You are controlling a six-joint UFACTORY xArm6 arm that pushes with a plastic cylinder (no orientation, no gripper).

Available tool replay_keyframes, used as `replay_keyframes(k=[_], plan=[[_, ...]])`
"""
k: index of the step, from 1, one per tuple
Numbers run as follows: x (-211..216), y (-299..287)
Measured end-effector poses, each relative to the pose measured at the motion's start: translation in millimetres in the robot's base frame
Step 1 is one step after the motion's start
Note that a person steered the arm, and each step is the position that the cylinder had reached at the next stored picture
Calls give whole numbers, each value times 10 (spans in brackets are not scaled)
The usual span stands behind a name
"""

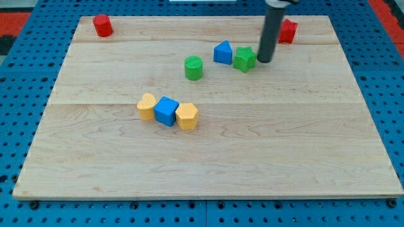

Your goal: Push the green star to the top center of the board

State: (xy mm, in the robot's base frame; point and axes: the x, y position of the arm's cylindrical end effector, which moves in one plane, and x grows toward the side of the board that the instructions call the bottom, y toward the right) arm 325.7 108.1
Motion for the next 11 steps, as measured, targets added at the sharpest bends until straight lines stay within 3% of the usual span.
replay_keyframes(k=[1,2,3,5,6,7,8,9,10,11], plan=[[268,109],[349,-627],[99,-781],[-935,-501],[-890,48],[-1305,578],[-1334,314],[-1338,-620],[-1163,-816],[-981,-646]])
